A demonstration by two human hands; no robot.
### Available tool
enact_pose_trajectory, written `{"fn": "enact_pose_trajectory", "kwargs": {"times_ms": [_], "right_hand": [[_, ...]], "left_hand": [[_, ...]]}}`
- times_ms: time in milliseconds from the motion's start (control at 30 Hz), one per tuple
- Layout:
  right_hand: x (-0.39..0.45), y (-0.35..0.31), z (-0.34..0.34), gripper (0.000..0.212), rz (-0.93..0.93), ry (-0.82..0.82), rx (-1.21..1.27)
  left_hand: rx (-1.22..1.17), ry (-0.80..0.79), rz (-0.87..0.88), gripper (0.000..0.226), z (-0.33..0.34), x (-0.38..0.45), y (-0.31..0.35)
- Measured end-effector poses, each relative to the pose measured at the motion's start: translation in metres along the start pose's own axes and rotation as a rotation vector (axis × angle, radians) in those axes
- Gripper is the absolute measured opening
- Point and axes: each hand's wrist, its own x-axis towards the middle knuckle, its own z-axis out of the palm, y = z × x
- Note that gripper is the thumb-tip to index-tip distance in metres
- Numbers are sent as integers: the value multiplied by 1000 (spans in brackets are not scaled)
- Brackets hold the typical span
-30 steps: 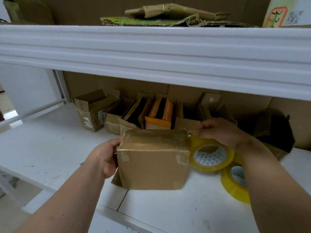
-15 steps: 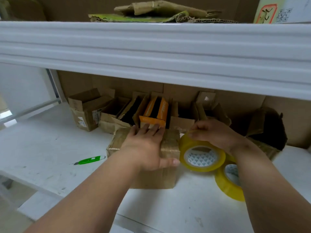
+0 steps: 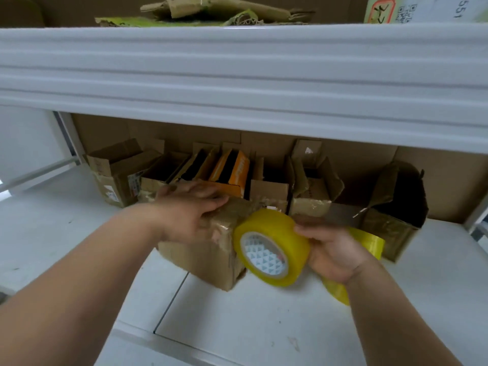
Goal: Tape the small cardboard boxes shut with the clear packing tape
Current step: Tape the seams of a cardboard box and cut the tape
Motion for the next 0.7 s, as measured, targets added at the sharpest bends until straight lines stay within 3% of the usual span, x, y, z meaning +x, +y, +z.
{"fn": "enact_pose_trajectory", "kwargs": {"times_ms": [67,133,267,367,467,567,633,700], "right_hand": [[1,15,8,80,17,-32,34],[1,24,12,76,-9,-65,51],[-1,30,10,75,-72,-59,15],[-2,34,11,59,-80,-27,47],[-4,42,11,80,-77,-2,5],[-13,55,8,89,-49,61,-70],[-21,64,5,79,-17,109,-82],[-29,70,5,56,27,111,7]], "left_hand": [[-58,-36,-41,106,-2,-3,9],[-171,-36,-47,117,5,-5,19],[-256,103,-77,140,21,-6,26],[-263,118,-64,125,24,-1,19],[-322,112,-6,117,28,-1,6],[-393,107,10,74,28,-5,4],[-389,96,22,61,26,-4,5],[-426,77,33,61,22,-2,7]]}}
